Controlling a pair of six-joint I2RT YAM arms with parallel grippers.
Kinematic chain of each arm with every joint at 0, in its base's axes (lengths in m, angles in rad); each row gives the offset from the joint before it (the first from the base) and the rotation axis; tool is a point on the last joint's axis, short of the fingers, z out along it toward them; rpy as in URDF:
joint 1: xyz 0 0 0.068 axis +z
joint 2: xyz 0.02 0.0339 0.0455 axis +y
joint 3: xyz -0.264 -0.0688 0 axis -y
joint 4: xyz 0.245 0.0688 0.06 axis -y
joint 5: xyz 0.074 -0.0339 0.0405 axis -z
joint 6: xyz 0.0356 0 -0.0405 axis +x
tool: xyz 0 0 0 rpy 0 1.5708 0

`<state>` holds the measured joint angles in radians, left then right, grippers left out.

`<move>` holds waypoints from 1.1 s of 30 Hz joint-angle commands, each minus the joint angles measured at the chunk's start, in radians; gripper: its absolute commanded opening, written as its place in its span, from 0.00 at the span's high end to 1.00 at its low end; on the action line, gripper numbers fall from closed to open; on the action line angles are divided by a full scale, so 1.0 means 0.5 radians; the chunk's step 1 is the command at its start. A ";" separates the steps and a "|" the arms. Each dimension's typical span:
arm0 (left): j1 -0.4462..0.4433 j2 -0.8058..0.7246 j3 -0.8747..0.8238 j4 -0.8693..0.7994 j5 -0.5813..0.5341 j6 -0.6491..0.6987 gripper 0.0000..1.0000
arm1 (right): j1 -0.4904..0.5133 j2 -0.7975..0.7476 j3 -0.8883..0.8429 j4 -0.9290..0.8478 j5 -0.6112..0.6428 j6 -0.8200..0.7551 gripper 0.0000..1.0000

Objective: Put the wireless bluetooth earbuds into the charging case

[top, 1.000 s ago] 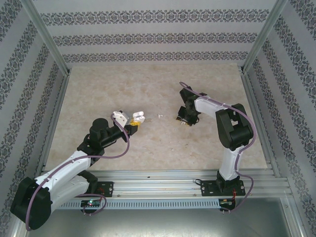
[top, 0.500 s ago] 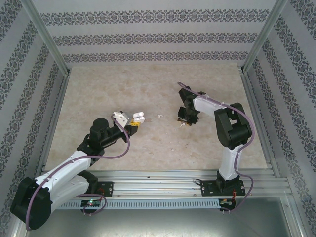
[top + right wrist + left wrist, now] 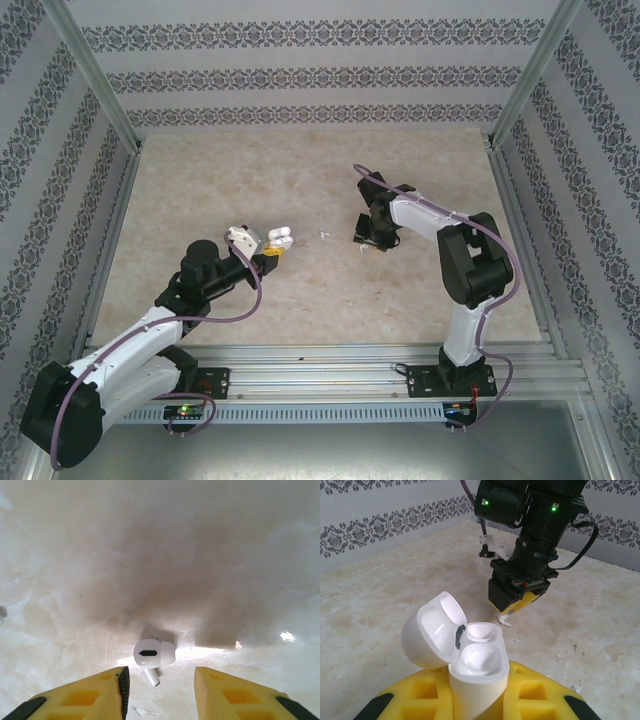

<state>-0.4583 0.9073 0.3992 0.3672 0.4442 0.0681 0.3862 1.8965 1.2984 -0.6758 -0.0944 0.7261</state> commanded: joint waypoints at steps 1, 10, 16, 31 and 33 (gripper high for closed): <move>-0.024 -0.045 0.039 -0.009 0.050 0.017 1.00 | -0.038 -0.053 -0.080 0.035 -0.017 -0.006 0.59; -0.024 -0.069 0.042 -0.038 0.046 0.020 1.00 | 0.013 0.026 -0.008 0.075 -0.047 -0.029 0.59; -0.023 -0.078 0.041 -0.051 0.041 0.026 1.00 | 0.038 0.083 0.041 0.060 -0.029 -0.049 0.59; -0.022 -0.090 0.030 -0.053 0.053 0.030 1.00 | 0.035 0.180 0.066 0.044 -0.012 -0.092 0.70; -0.023 -0.085 0.033 -0.050 0.056 0.029 1.00 | 0.036 0.175 0.069 0.044 -0.020 -0.098 0.73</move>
<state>-0.4583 0.8787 0.3992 0.3424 0.4454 0.0685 0.3996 1.9663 1.3159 -0.6395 -0.1047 0.6930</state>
